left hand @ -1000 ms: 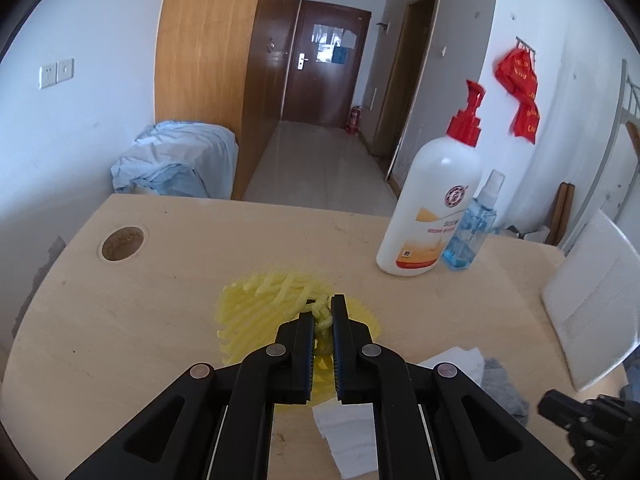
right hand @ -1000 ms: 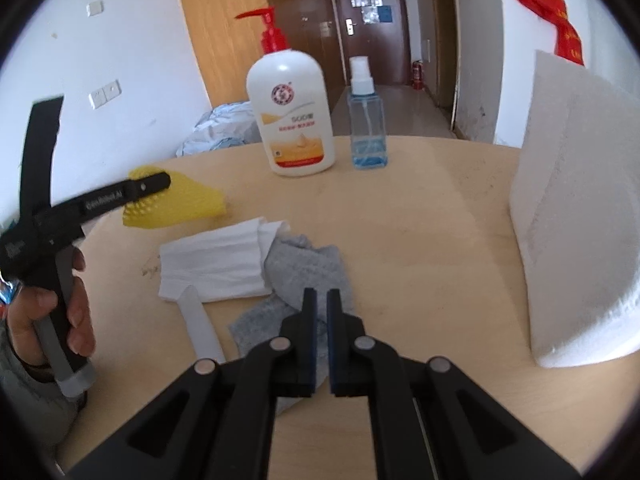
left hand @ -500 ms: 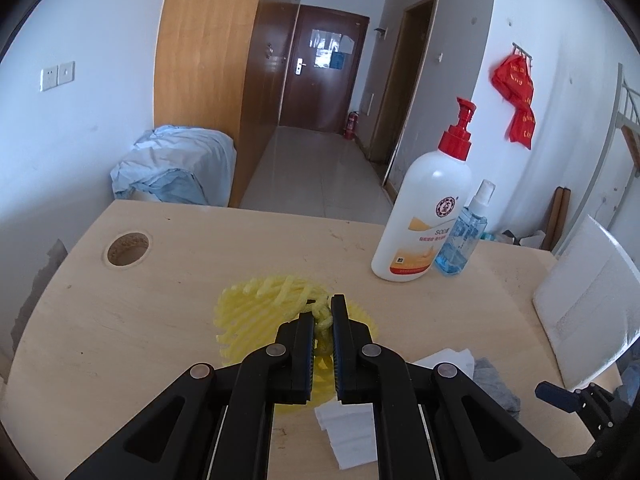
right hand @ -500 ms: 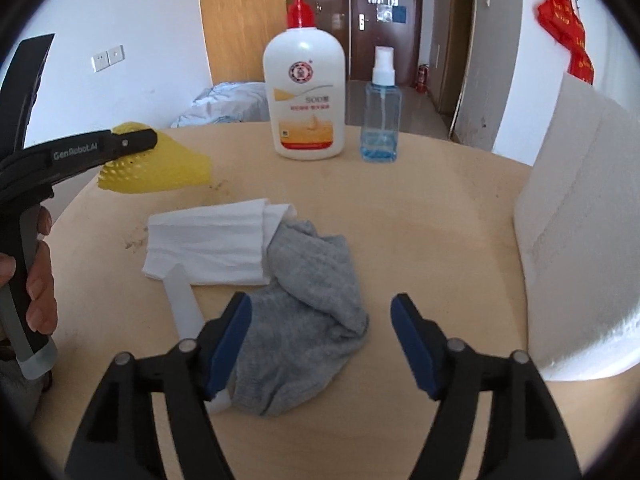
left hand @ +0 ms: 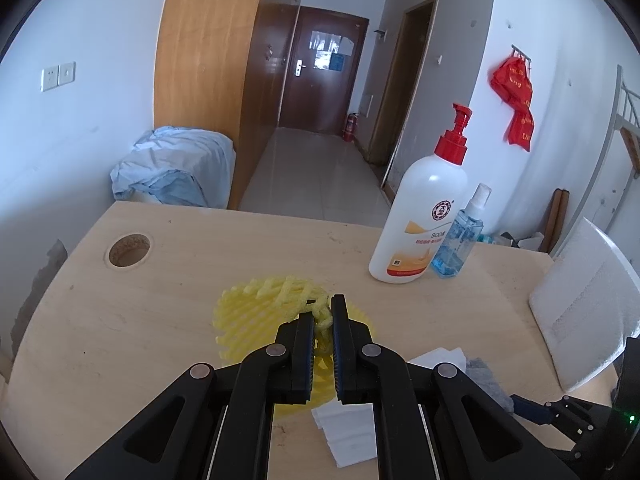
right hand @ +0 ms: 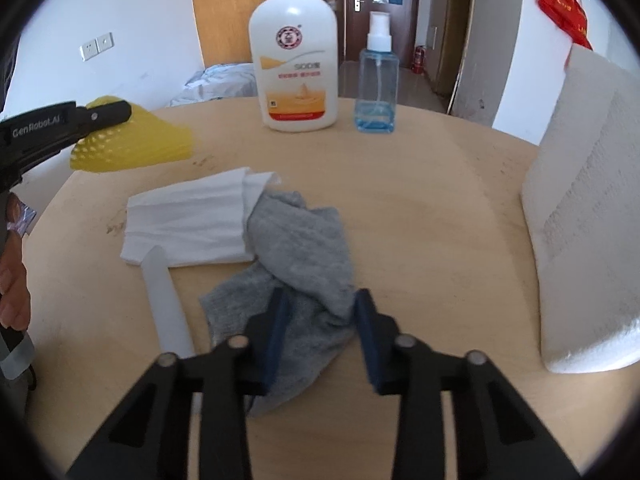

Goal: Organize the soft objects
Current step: 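Grasp the yellow foam net with the left gripper while the right grasps the grey sock, then lift the foam net and grey sock and carry both toward the white foam box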

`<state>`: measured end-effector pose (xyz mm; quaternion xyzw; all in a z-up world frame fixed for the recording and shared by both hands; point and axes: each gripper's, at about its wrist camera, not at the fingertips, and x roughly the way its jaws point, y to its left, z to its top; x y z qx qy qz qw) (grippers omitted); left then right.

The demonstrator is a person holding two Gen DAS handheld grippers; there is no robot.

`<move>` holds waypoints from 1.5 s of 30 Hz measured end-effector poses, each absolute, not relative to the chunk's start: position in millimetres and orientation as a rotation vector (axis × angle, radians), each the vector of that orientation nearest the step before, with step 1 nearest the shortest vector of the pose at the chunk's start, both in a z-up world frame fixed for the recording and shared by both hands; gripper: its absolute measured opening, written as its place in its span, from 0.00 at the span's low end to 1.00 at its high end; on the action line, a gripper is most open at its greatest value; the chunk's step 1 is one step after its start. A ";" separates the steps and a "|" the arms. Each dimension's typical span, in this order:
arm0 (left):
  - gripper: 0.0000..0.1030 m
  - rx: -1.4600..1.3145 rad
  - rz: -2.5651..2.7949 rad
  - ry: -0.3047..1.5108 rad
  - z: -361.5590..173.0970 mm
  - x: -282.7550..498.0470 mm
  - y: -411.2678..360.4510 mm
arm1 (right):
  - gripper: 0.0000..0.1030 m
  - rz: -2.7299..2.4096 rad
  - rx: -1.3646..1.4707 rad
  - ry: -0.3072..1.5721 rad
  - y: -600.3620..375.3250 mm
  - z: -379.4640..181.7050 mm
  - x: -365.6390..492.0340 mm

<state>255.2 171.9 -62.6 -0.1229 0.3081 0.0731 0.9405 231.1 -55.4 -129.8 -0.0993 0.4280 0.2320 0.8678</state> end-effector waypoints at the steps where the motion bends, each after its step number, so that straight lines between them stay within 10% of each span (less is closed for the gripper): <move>1: 0.08 -0.248 0.151 0.627 -62.4 255.3 171.7 | 0.25 0.477 -0.214 0.895 -55.5 -129.6 230.9; 6: 0.08 -0.249 0.149 0.618 -59.9 254.0 170.7 | 0.10 0.473 -0.193 0.875 -59.9 -121.8 227.5; 45: 0.08 -0.180 0.114 0.541 13.6 138.7 116.9 | 0.10 0.466 -0.086 0.598 -108.7 -32.4 155.7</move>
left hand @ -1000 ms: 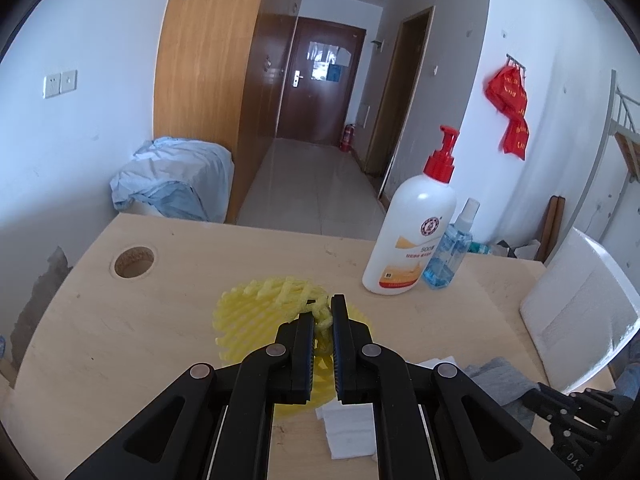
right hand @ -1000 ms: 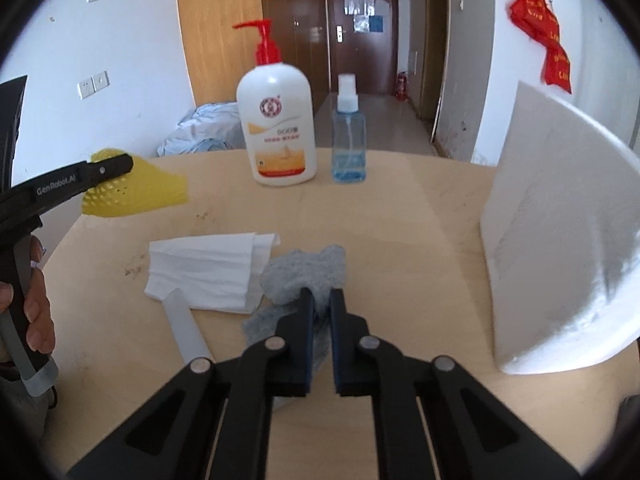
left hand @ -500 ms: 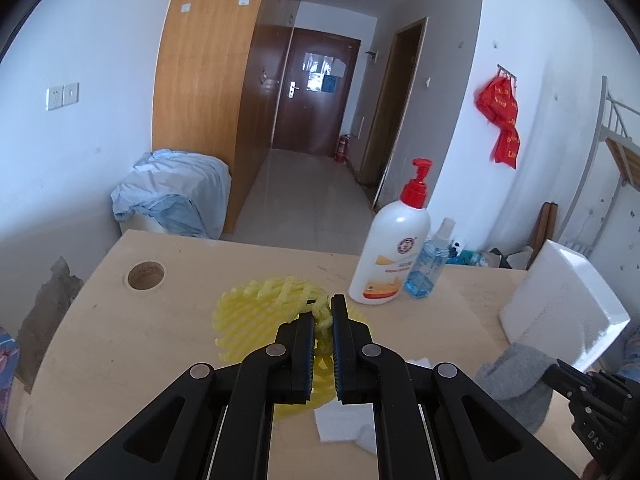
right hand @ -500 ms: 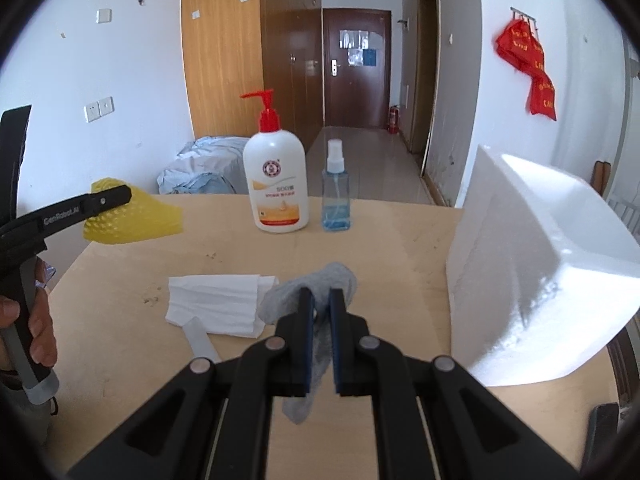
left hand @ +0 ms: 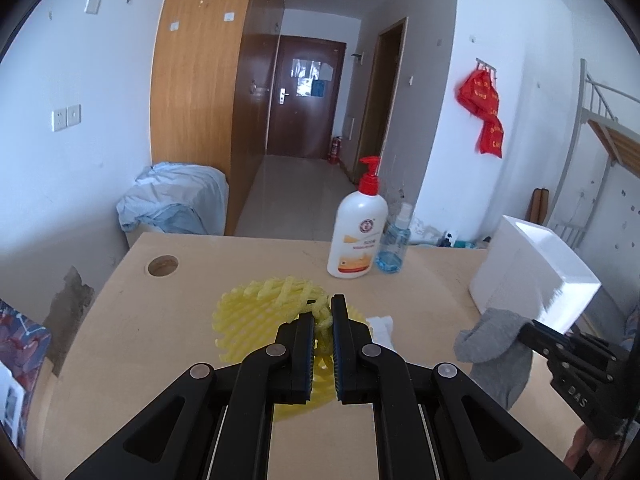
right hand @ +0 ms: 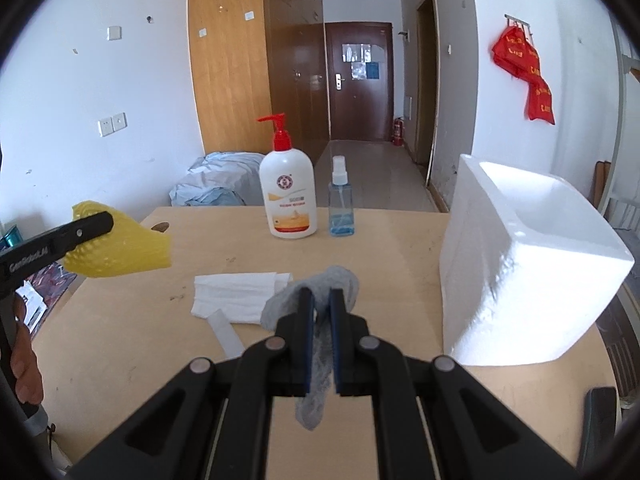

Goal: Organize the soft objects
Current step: 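Lift the foam net and grey sock and carry both toward the white foam box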

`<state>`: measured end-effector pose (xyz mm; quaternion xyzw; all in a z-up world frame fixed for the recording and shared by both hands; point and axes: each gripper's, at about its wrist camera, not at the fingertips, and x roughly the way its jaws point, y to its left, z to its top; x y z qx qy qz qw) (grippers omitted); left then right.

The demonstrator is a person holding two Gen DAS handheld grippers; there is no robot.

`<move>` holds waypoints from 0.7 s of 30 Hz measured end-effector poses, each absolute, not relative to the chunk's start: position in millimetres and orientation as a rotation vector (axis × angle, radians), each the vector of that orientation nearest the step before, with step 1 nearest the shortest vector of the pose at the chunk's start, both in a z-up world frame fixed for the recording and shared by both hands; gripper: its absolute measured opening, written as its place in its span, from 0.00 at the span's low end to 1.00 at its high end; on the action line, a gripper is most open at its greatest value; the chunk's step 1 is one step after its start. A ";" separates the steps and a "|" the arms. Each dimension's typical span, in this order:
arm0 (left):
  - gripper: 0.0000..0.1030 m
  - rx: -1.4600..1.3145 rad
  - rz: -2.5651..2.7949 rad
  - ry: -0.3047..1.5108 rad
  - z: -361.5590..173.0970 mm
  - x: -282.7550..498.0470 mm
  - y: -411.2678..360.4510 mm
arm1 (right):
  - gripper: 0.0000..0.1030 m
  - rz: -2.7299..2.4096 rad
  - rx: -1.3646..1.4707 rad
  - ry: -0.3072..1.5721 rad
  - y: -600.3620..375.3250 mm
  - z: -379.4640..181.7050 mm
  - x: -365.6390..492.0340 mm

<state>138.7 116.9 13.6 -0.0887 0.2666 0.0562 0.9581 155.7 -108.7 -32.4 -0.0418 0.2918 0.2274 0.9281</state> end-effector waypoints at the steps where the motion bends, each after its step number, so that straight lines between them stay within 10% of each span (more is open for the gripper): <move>1: 0.08 -0.180 0.117 0.541 14.2 136.7 115.2 | 0.10 0.468 -0.084 0.594 -110.1 -31.9 153.0; 21: 0.08 -0.108 0.054 0.337 50.4 31.5 34.8 | 0.10 0.425 -0.048 0.357 -152.2 26.5 69.7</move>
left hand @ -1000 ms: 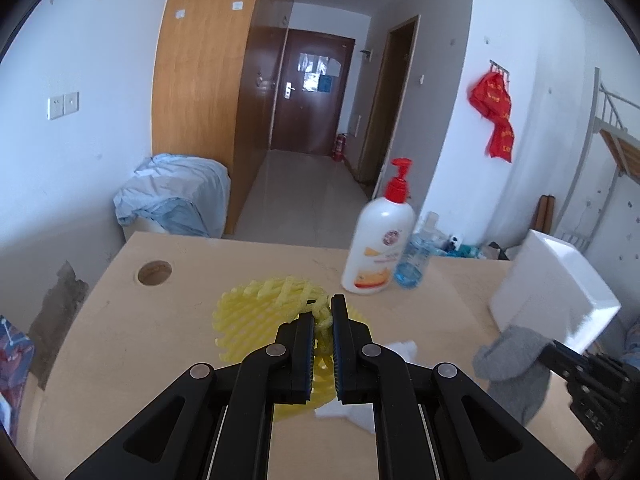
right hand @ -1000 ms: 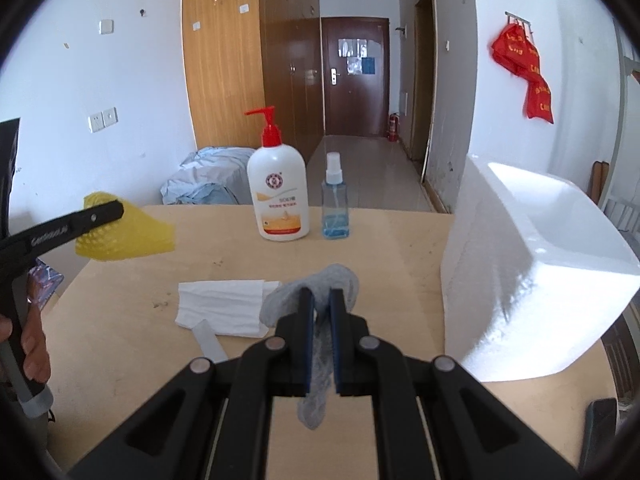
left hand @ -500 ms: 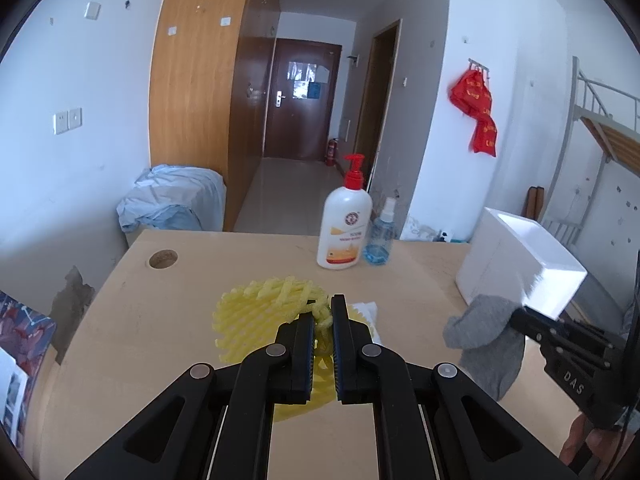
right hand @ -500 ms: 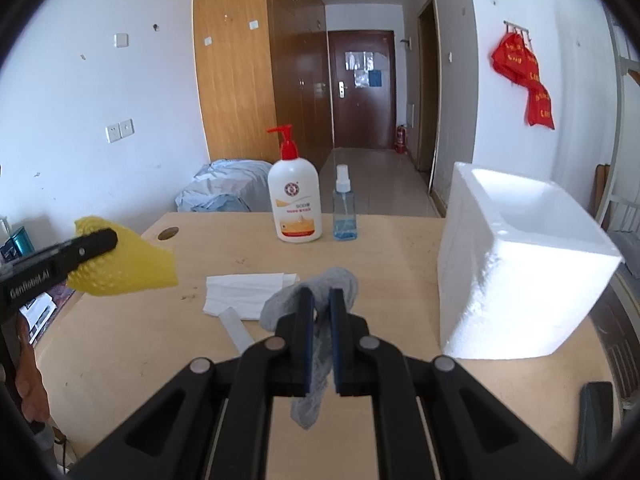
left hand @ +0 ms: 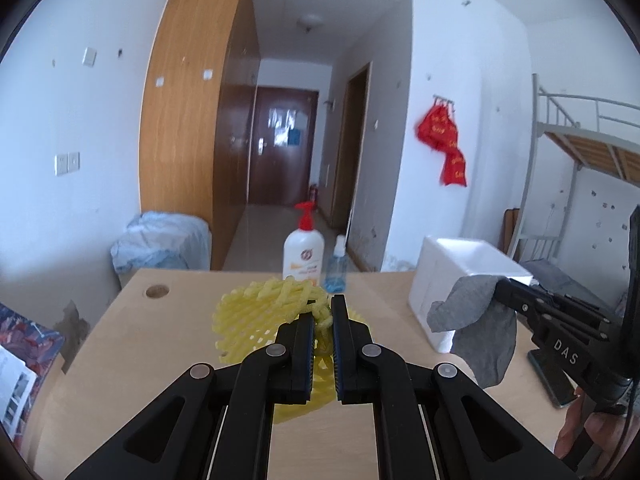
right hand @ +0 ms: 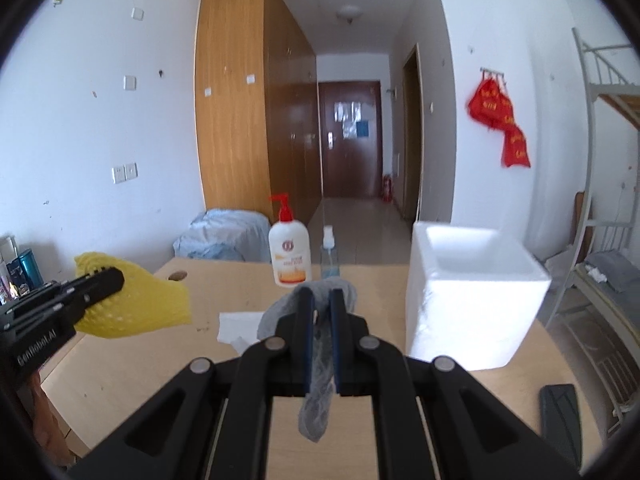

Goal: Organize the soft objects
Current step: 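Lift the foam net and grey sock and carry both toward the white foam box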

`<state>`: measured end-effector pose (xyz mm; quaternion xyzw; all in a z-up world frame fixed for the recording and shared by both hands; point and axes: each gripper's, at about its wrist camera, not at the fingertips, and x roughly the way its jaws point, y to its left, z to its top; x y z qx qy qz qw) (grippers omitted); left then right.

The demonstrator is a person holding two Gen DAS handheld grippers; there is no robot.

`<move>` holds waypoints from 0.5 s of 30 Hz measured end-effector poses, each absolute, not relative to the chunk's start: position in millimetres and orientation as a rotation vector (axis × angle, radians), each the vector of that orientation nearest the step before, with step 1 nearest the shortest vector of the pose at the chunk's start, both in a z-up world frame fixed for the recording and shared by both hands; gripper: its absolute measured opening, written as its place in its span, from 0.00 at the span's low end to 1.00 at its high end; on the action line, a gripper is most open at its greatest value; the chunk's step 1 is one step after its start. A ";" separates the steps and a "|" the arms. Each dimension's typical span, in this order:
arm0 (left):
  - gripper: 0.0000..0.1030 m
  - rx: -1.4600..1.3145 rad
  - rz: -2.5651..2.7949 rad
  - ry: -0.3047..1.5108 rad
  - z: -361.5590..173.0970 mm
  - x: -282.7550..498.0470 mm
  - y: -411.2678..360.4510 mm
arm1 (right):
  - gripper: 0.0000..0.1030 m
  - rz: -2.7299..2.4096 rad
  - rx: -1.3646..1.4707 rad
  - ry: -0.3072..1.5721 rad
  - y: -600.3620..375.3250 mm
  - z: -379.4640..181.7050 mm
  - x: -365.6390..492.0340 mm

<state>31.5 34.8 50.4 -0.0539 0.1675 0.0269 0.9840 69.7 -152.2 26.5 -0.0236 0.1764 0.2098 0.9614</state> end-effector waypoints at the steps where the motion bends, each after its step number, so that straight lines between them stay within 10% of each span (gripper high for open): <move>1: 0.08 -0.103 0.047 0.332 51.8 27.9 32.6 | 0.10 0.419 -0.047 0.345 -153.5 29.1 66.8; 15: 0.08 -0.074 -0.040 0.308 60.8 20.3 5.5 | 0.10 0.333 -0.011 0.304 -182.7 33.8 51.3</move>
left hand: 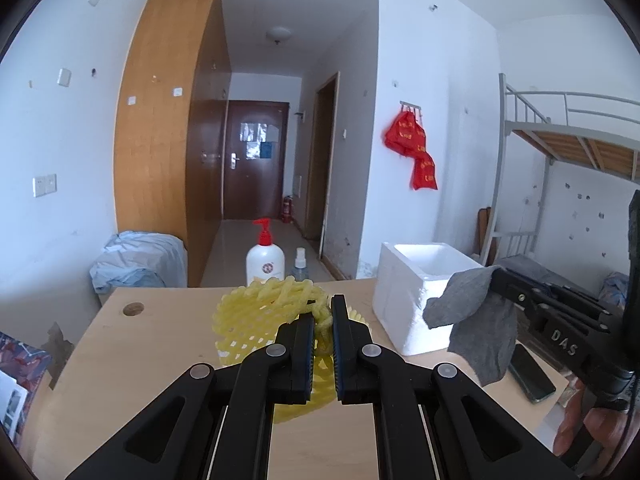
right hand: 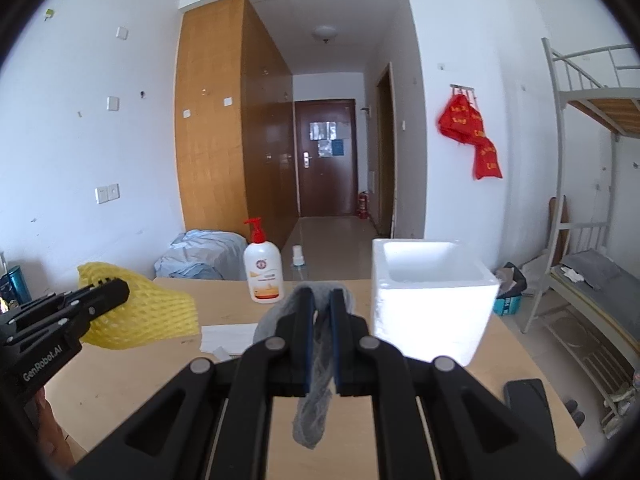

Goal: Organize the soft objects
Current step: 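Lift the foam net and grey sock and carry both toward the white foam box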

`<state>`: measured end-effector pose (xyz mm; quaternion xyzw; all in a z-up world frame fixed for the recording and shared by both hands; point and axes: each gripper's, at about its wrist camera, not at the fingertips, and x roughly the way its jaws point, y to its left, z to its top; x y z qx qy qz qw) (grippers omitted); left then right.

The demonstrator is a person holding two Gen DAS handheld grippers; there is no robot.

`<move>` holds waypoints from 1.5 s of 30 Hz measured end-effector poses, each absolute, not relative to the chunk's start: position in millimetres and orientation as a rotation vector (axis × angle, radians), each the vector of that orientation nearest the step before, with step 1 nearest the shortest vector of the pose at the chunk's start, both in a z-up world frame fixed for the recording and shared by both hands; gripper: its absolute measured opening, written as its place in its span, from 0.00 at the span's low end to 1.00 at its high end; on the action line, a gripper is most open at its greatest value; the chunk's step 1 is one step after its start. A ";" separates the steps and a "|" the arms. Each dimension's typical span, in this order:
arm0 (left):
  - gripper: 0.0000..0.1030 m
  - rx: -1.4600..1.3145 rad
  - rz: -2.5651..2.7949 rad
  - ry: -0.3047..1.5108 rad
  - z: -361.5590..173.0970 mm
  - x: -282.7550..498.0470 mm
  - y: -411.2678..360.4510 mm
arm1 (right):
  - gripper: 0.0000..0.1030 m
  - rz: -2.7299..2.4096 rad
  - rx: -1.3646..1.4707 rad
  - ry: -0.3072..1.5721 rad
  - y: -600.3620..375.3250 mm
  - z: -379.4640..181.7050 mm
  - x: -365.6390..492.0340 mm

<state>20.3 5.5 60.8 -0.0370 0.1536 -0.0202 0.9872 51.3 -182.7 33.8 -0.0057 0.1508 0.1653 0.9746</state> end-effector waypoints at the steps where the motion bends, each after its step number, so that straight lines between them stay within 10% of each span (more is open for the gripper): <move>1: 0.08 -0.073 -0.051 0.313 60.6 22.2 2.5 | 0.10 0.324 -0.009 0.301 -186.0 34.2 50.3; 45: 0.08 -0.023 -0.331 0.330 73.6 140.5 -109.1 | 0.10 0.103 0.010 0.306 -261.2 39.6 104.9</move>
